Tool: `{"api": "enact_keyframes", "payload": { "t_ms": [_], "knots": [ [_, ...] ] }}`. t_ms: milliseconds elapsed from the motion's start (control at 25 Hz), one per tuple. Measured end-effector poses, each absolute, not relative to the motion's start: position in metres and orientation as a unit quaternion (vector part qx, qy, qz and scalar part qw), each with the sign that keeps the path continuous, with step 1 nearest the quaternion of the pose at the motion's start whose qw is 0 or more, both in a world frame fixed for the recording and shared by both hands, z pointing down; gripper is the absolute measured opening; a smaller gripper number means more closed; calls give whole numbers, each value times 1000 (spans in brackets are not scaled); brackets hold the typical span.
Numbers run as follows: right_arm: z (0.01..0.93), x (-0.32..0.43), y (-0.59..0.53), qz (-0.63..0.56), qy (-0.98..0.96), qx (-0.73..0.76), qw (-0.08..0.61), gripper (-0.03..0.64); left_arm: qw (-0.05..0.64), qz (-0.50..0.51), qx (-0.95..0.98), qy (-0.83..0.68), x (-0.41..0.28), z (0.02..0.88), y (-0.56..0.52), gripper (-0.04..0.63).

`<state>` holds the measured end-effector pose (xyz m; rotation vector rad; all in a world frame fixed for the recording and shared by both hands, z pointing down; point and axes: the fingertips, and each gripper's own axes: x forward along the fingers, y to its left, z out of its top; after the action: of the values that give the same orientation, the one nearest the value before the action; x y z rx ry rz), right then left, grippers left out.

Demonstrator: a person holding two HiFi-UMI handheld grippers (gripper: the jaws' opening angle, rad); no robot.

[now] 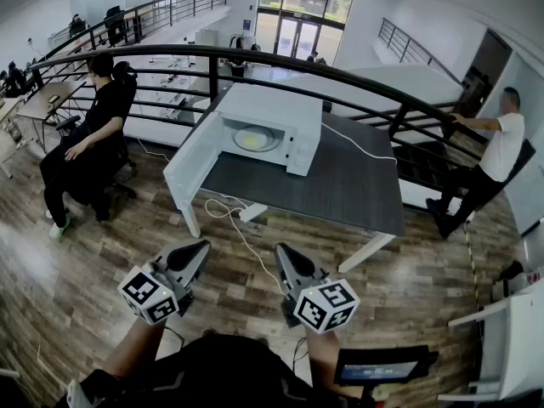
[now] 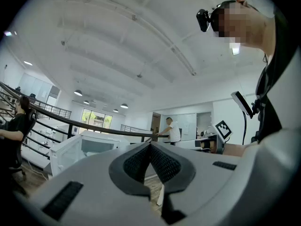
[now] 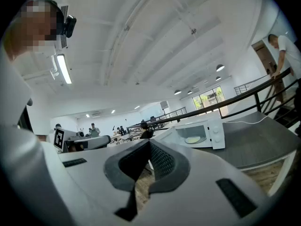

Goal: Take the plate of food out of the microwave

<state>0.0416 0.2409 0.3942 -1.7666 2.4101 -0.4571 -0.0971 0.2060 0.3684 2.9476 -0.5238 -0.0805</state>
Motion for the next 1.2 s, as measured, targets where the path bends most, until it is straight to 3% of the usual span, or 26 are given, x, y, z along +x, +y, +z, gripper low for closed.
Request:
{"api": "enact_keyframes", "payload": {
  "t_ms": [600,1200],
  "knots": [
    [398,43,242,-146,791,-592,54,-2,71,-26,983,-167,-97,370,208,5],
    [395,36,231,-173,775,-600,94,-2,78,-27,983,-161,-109,369,200,5]
  ]
}}
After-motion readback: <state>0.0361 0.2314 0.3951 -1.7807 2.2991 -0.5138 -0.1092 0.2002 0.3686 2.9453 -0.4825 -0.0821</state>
